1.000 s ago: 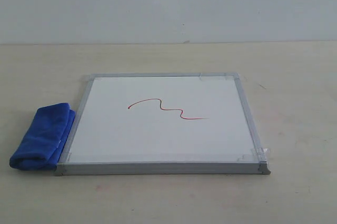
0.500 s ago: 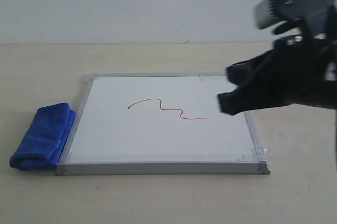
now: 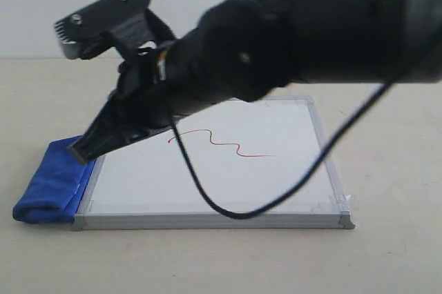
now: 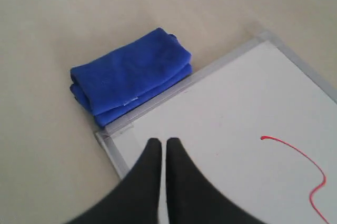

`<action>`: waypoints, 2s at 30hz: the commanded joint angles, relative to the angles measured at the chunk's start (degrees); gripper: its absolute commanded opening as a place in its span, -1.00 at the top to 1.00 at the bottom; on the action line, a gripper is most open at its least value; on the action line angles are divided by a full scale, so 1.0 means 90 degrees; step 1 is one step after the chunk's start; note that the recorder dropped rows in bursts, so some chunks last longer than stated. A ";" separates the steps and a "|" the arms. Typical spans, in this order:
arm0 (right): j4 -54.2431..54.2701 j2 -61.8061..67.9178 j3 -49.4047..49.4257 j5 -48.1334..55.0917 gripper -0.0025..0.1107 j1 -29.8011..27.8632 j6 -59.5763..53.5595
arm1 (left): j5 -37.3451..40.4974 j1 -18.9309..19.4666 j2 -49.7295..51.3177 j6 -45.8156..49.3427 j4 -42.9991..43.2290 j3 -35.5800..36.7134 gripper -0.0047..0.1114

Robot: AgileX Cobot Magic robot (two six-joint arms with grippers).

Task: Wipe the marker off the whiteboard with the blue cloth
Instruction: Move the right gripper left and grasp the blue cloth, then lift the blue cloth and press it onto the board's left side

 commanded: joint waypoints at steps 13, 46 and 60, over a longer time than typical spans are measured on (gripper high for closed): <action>0.0765 0.2693 -0.3411 0.1287 -0.09 0.0116 0.2034 | 0.0004 0.0019 -0.0016 0.0040 0.0016 0.0025 0.84; 0.1986 0.5441 -0.5867 0.2558 0.96 0.0101 0.2001 | 0.0004 0.0019 -0.0016 0.0040 0.0016 0.0025 0.84; -0.1053 0.4973 -0.8190 0.4909 0.96 0.0075 0.2031 | 0.0004 0.0019 -0.0016 0.0040 0.0016 0.0025 0.84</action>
